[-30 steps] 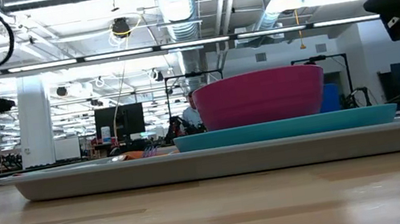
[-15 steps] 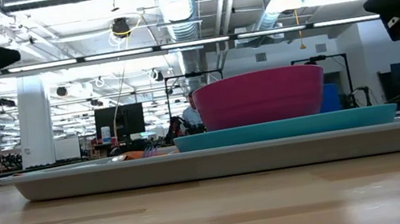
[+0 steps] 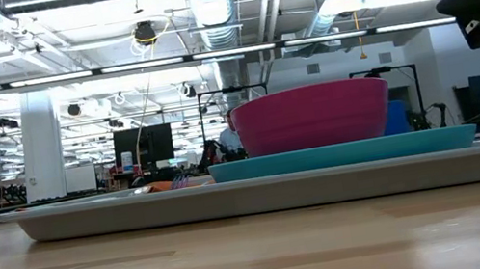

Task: Set up tray
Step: Return to Home Position

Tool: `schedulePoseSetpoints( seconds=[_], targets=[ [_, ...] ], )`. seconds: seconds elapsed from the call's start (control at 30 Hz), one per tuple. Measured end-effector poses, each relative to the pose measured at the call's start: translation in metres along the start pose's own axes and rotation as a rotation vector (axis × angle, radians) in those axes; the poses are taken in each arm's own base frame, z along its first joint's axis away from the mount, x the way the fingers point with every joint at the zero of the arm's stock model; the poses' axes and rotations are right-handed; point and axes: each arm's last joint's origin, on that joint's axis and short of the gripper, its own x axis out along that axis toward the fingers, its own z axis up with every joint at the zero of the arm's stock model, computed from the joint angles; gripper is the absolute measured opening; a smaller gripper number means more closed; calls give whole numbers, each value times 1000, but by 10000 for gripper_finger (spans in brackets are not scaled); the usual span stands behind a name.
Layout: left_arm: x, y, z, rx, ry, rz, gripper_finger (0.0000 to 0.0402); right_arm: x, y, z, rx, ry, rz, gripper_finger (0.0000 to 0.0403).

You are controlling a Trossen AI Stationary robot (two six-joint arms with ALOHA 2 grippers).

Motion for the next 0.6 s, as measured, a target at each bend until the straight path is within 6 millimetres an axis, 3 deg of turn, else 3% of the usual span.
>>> schedulePoseSetpoints(
  seconds=[0.17,0.33,0.47,0.6],
  targets=[
    [14,-29,14,274,-24,-342,0,0,0,0,0,0,0,0],
    [46,-34,11,444,-34,-564,0,0,0,0,0,0,0,0],
    [72,-20,7,430,52,-524,0,0,0,0,0,0,0,0],
    [78,1,17,339,88,-400,0,0,0,0,0,0,0,0]
  ],
)
